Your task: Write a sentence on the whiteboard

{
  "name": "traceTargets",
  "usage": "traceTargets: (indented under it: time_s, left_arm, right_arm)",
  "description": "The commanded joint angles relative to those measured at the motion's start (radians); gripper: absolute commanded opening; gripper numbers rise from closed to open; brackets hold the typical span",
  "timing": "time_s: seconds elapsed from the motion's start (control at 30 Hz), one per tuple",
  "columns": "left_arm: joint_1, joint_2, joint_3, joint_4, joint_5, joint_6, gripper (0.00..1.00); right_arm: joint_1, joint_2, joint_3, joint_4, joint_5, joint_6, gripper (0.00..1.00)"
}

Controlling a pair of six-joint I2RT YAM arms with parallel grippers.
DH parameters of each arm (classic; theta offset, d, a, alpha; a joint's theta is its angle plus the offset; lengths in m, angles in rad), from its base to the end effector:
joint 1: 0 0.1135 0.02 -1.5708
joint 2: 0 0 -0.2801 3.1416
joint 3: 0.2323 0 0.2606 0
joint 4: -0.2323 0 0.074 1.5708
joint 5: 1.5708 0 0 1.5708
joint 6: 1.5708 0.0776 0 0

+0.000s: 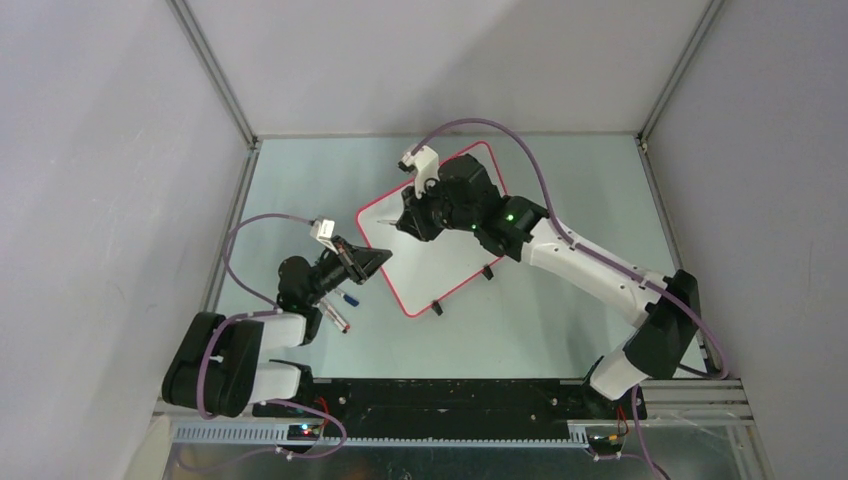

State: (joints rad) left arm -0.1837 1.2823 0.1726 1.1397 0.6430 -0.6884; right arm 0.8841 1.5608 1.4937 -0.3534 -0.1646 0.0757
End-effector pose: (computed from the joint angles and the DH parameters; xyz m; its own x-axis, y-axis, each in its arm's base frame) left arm 0.2303 -0.0901 0.1857 -0.4444 -0.4346 -0.7833 0.5867 0.5196 -0.6211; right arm 0.2512 0.3264 0.3750 -0.3229 -0.2762 -0.9052 -0.8357 0.5322 0.1357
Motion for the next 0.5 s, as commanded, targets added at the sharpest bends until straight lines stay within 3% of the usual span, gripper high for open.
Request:
traceTargets:
  time_s: [0.0, 0.47]
  left_arm:
    - [0.004, 0.024, 0.024, -0.005, -0.016, 0.081, 0.04]
    - [0.003, 0.063, 0.029, 0.037, -0.003, 0.047, 0.04]
  right_arm:
    - [0.024, 0.033, 0.099, 0.005, 0.027, -0.016, 0.0]
    - [0.068, 0.092, 0.14, -0.009, 0.116, -0.028, 0.0]
